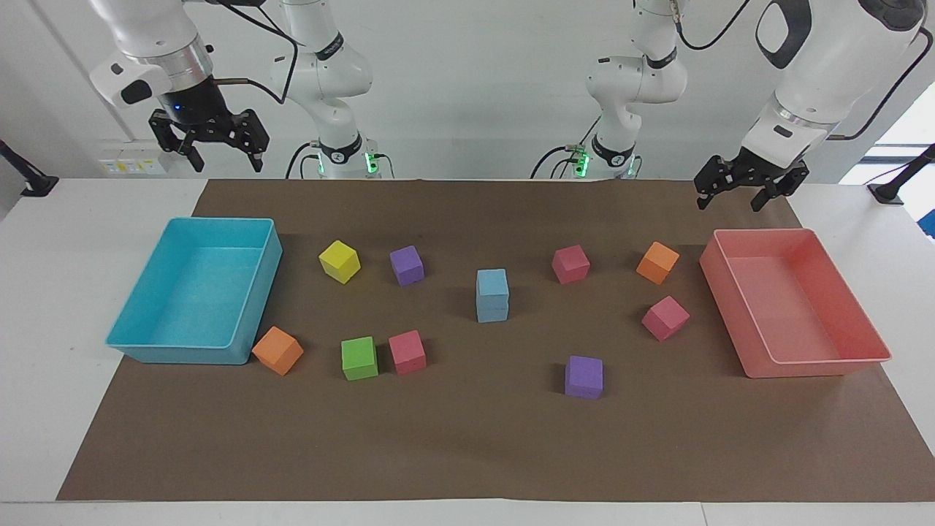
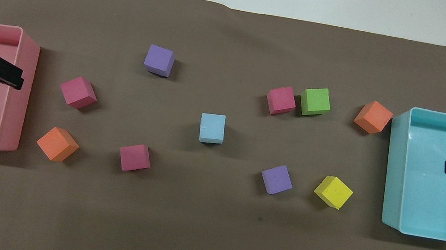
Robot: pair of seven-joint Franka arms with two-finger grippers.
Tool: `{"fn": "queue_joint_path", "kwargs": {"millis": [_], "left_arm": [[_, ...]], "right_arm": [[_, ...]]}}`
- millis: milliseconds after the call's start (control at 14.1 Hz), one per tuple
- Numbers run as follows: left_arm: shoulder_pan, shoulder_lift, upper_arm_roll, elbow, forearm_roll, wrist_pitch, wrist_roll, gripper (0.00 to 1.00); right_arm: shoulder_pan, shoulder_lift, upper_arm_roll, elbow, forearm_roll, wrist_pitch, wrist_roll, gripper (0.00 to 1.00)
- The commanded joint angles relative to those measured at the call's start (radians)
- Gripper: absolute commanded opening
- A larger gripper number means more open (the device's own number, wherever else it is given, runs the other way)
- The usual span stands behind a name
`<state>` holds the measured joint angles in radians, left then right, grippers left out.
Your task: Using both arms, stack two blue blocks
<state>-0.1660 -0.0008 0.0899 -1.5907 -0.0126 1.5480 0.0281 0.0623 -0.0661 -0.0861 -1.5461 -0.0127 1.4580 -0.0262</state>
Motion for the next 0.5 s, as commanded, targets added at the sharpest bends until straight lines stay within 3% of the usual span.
{"fn": "queue_joint_path", "kwargs": {"millis": [0, 426], "left_arm": [[-0.007, -0.030, 0.001, -0.037, 0.011, 0.027, -0.004, 1.00], [-0.006, -0.030, -0.001, -0.037, 0.011, 0.032, 0.041, 1.00]], "right_arm": [[-0.003, -0.004, -0.003, 0.006, 0.016, -0.015, -0.018, 1.00], [-0.001, -0.011, -0.003, 0.000, 0.010, -0.021, -0.023, 1.00]]}}
